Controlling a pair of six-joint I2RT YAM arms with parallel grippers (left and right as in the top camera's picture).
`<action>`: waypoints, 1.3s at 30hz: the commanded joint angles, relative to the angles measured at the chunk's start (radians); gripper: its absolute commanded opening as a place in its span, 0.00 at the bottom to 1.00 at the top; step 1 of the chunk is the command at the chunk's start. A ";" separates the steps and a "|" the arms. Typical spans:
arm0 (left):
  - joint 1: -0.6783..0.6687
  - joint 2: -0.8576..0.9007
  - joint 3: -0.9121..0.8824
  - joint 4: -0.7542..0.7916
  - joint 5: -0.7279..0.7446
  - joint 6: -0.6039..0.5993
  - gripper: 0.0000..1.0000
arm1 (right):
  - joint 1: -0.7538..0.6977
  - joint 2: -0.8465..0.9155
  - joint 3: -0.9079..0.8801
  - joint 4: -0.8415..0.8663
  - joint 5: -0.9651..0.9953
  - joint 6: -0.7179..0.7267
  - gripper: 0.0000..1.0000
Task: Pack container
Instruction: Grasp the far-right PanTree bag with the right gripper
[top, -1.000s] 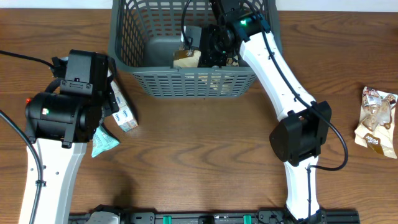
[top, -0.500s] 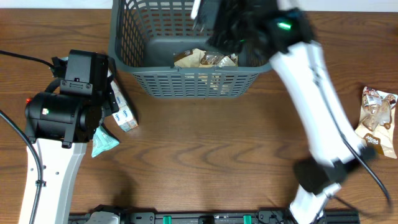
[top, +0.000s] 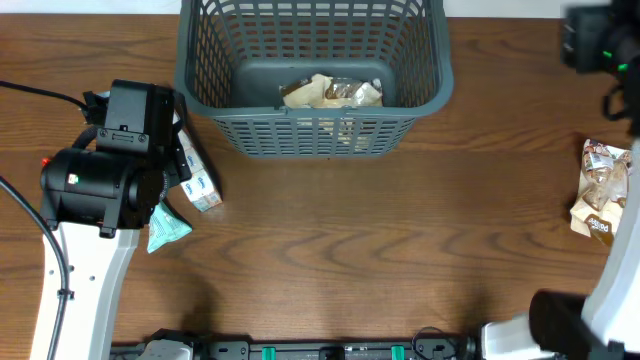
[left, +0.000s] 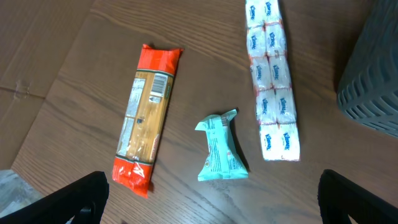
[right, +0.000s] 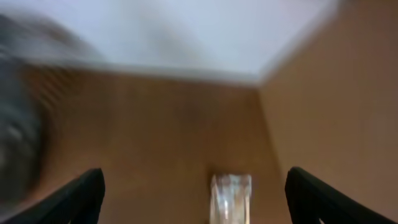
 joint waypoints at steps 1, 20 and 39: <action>0.005 -0.009 0.013 0.000 -0.005 -0.010 0.96 | -0.152 0.039 -0.011 -0.071 -0.044 0.111 0.79; 0.005 -0.009 0.013 0.029 -0.005 -0.010 0.96 | -0.555 0.245 -0.429 0.052 -0.268 -0.254 0.79; 0.005 -0.009 0.013 0.030 -0.005 -0.010 0.96 | -0.602 0.329 -0.771 0.473 -0.325 -0.388 0.84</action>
